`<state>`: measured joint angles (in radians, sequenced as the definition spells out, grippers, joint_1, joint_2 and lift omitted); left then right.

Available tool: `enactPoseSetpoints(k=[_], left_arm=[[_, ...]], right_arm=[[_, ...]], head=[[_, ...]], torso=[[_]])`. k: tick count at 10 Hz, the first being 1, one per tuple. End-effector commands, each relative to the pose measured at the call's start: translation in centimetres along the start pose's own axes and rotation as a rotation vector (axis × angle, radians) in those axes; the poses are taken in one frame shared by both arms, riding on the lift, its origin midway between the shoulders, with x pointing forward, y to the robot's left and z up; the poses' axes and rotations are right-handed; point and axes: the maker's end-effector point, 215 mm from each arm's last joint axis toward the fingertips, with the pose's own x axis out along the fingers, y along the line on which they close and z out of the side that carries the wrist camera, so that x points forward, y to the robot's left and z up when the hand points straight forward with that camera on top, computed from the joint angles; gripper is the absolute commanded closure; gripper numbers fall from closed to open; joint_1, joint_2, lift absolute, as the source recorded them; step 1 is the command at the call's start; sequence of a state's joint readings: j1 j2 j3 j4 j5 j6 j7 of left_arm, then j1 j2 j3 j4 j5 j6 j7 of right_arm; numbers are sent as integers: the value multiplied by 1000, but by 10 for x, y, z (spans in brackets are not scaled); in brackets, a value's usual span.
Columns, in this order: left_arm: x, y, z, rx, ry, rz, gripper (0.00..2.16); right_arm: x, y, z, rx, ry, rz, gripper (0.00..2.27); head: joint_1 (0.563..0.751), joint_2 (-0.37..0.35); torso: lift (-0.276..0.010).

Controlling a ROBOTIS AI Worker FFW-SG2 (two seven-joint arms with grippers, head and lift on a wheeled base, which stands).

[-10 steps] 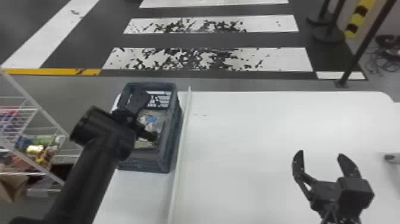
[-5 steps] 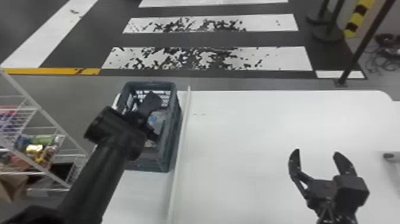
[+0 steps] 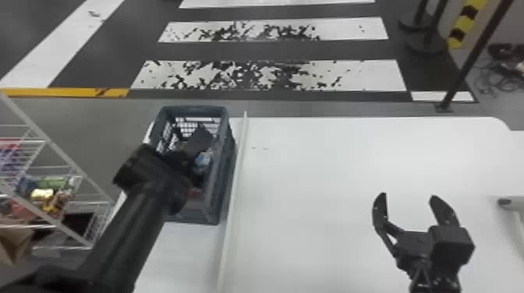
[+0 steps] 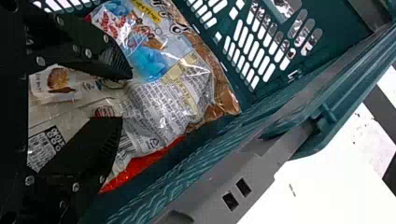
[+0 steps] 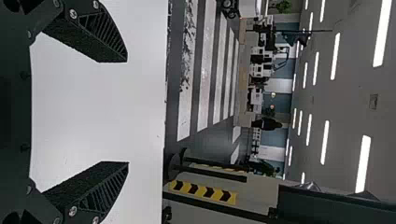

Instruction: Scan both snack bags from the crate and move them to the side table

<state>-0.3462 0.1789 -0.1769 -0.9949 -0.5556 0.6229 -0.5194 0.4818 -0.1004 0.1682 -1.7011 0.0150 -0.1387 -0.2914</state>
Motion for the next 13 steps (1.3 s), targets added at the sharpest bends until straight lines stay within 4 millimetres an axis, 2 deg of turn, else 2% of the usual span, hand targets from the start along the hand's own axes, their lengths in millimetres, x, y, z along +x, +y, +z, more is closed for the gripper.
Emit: enactPoseSetpoints(k=[1, 2, 3, 4, 5, 6, 9, 13], left_arm=[[6, -8, -3, 18, 4, -6, 1008], [6, -12, -4, 24, 8, -23, 1112], [7, -10, -3, 20, 9, 2, 1862], [4, -7, -1, 14, 4, 24, 2135], [-1, -7, 5, 9, -16, 13, 2135], [-12, 2, 13, -23, -55, 23, 2135], [-45, 27, 20, -115, -96, 43, 2135], [-64, 47, 20, -213, -164, 59, 2135]], right_arm=[[1, 2, -1, -2, 1, 3, 151], [1, 3, -2, 0, 3, 5, 151], [2, 3, -2, -1, 3, 5, 151], [1, 3, -3, 1, 3, 4, 151], [1, 3, -4, -2, 6, 5, 151], [1, 1, -3, -1, 3, 2, 151], [-1, 0, -4, 0, 8, 0, 151], [-2, 1, -5, 2, 11, -2, 151]], head=[[695, 103], [695, 102], [695, 101], [695, 100], [695, 101], [695, 99], [695, 99], [695, 125]], torso=[[-29], [-29], [-29], [-29], [-29], [-29], [-29], [-29]])
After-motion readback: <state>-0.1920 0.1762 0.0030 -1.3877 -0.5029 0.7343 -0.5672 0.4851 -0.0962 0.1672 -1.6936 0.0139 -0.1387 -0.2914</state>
